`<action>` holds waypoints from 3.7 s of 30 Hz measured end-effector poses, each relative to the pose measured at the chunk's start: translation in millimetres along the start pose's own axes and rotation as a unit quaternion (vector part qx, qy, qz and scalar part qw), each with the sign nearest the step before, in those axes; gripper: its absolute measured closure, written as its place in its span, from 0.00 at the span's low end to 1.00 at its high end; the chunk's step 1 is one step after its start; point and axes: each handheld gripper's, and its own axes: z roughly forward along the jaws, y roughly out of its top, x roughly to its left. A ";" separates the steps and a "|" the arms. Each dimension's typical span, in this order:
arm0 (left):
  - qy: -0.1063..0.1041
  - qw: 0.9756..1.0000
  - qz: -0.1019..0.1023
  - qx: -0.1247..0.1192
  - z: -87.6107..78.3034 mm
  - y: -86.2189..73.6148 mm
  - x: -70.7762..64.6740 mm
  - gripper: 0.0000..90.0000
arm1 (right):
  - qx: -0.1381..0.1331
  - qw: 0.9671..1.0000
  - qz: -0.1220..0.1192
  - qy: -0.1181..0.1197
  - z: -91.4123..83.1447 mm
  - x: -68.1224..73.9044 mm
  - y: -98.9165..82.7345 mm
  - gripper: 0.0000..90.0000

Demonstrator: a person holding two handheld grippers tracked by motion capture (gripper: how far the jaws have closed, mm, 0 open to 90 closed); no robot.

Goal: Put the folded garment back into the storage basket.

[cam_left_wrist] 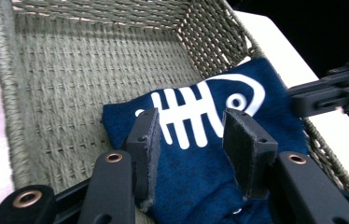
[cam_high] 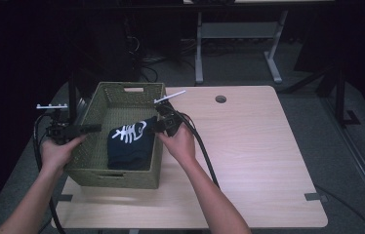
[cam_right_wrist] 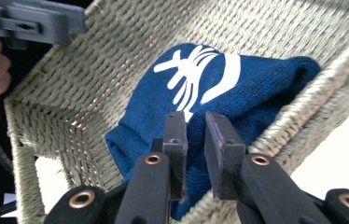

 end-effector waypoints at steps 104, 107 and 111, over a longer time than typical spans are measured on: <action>-0.015 0.999 0.011 0.044 46.5 4.9 -78.8 0.61 | -0.135 0.988 0.072 0.016 -182.0 -108.2 -103.3 0.61; -0.020 0.999 0.020 0.041 49.6 3.9 -88.1 0.59 | -0.140 0.987 0.075 0.012 -191.1 -112.9 -110.7 0.59; -0.042 0.998 0.041 0.035 58.0 1.2 -112.4 0.58 | -0.144 0.986 0.080 0.003 -203.4 -121.2 -123.0 0.58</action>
